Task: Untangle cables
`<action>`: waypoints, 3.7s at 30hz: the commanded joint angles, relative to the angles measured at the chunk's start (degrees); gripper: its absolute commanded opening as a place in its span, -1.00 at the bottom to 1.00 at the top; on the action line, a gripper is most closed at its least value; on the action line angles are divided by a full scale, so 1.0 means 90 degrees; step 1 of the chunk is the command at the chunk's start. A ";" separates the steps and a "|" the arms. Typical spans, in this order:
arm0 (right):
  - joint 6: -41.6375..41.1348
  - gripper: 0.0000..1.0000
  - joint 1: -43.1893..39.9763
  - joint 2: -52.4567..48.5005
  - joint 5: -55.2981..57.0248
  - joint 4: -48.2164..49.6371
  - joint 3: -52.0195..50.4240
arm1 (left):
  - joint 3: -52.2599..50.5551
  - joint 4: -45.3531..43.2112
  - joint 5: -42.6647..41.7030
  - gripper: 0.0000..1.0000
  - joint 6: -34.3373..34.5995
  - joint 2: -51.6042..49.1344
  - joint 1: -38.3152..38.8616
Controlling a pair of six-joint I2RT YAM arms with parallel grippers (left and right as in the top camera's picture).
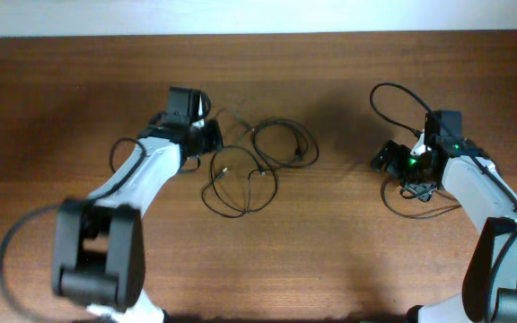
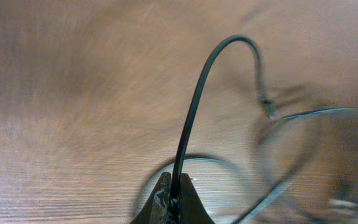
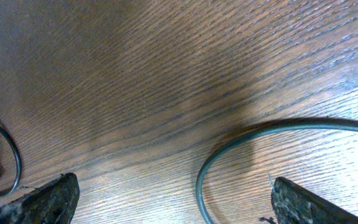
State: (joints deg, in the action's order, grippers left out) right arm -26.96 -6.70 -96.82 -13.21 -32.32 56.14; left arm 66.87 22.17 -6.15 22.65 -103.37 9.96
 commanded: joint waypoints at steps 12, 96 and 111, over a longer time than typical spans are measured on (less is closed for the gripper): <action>0.0158 0.99 0.0034 -0.0029 -0.1069 -0.0444 0.0063 | 0.0362 0.1542 -0.0498 -1.00 0.0240 0.1457 0.0019; 0.1945 0.97 0.1661 0.0814 -0.0316 -0.1251 0.0726 | 0.2470 0.2965 0.1355 -1.00 -0.2091 0.1333 0.1491; 0.1945 0.97 0.1778 0.0814 -0.3832 0.0418 0.0726 | 0.2455 0.3359 0.0918 -1.00 -0.1474 0.1802 0.0780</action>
State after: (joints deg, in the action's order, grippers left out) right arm -9.21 8.01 -89.38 -39.42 -32.38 62.22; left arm 88.20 51.70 3.22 8.64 -86.91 17.17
